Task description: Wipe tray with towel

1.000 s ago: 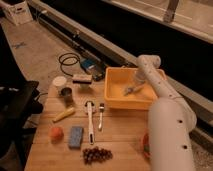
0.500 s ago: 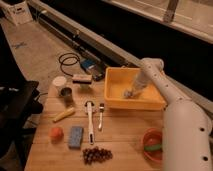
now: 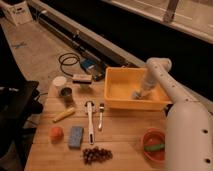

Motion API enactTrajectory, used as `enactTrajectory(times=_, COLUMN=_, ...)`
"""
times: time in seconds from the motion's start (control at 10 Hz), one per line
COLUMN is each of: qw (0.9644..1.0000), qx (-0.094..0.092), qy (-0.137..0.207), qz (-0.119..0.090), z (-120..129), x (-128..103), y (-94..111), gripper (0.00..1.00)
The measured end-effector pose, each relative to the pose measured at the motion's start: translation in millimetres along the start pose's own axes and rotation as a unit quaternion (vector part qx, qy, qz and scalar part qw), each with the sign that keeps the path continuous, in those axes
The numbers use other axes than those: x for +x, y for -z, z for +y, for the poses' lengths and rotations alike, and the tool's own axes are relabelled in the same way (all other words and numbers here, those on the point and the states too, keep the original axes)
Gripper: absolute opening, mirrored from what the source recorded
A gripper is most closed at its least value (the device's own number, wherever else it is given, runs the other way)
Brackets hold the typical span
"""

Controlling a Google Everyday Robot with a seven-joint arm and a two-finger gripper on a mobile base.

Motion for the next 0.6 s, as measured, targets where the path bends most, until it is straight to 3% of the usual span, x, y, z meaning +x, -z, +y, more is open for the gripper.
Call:
enactTrajectory(times=0.2, qw=0.9995, qx=0.001, qy=-0.021, qz=0.024, z=-5.2, x=19.3, y=2.9, gripper=0.0)
enactTrajectory(times=0.4, qw=0.9994, qx=0.015, qy=-0.02, qz=0.026, z=-11.7, x=21.3, y=2.8, gripper=0.0)
enactTrajectory(times=0.6, qw=0.9993, qx=0.032, qy=-0.012, qz=0.011, z=-22.9, x=7.3, y=-0.2, gripper=0.0)
